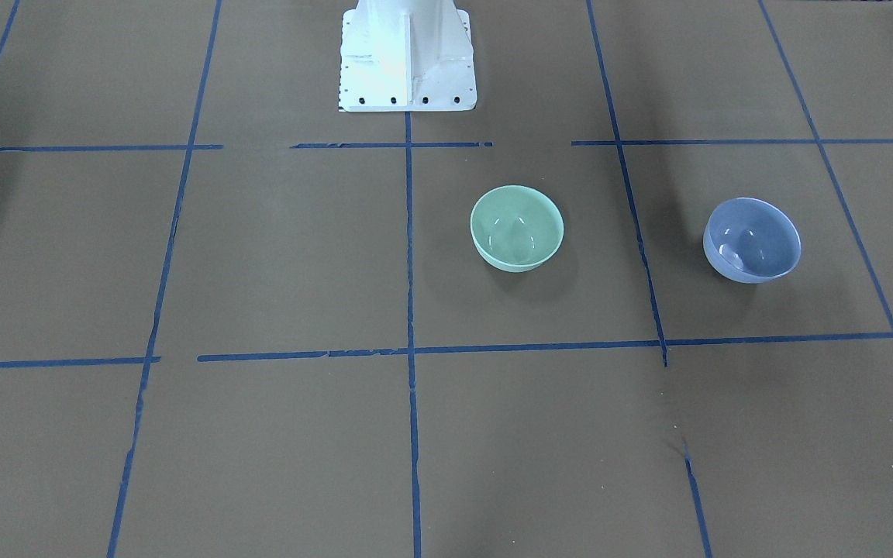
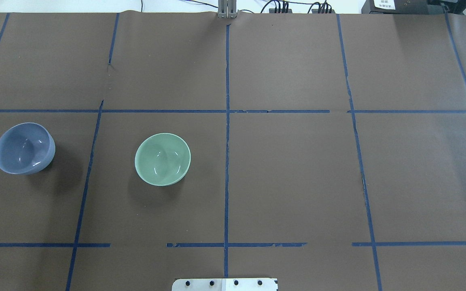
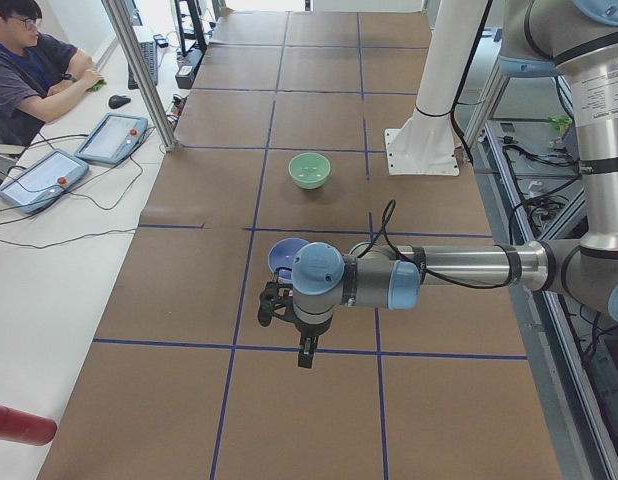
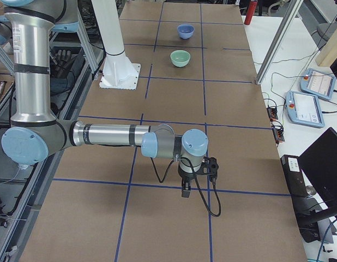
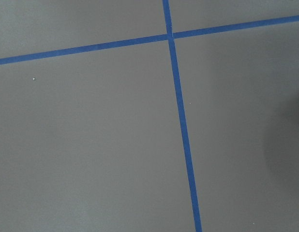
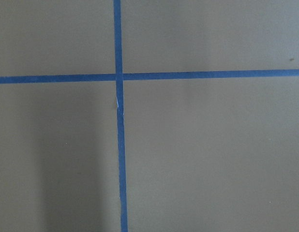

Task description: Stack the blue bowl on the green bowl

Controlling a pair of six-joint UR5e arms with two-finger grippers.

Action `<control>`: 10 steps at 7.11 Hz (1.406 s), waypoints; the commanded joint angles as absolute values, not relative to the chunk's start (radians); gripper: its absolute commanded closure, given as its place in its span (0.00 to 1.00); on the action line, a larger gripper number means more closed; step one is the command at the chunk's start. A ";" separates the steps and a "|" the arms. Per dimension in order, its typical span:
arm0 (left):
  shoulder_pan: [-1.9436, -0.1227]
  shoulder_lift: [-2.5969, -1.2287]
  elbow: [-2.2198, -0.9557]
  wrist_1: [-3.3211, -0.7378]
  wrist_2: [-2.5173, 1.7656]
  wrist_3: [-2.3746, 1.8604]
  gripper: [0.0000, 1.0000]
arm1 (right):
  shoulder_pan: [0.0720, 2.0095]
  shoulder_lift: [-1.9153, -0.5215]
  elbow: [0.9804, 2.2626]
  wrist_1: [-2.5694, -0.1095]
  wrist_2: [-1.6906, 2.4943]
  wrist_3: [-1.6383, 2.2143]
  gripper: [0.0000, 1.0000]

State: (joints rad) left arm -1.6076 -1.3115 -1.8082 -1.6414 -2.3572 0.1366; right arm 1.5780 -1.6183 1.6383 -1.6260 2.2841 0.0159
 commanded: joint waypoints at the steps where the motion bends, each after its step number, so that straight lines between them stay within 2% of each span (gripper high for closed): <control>1: -1.608 -1.315 -1.807 -1.643 -2.358 0.137 0.00 | 1.578 -1.618 1.638 -1.626 2.284 0.017 0.00; 5: -1.589 -1.382 -1.805 -1.646 -2.393 0.129 0.00 | 1.577 -1.618 1.638 -1.626 2.284 0.015 0.00; 7: -1.507 -1.379 -1.795 -1.760 -2.393 0.121 0.00 | 1.577 -1.618 1.638 -1.626 2.284 0.015 0.00; 10: -1.269 -1.382 -1.777 -2.048 -2.378 -0.446 0.00 | 1.578 -1.618 1.638 -1.626 2.284 0.015 0.00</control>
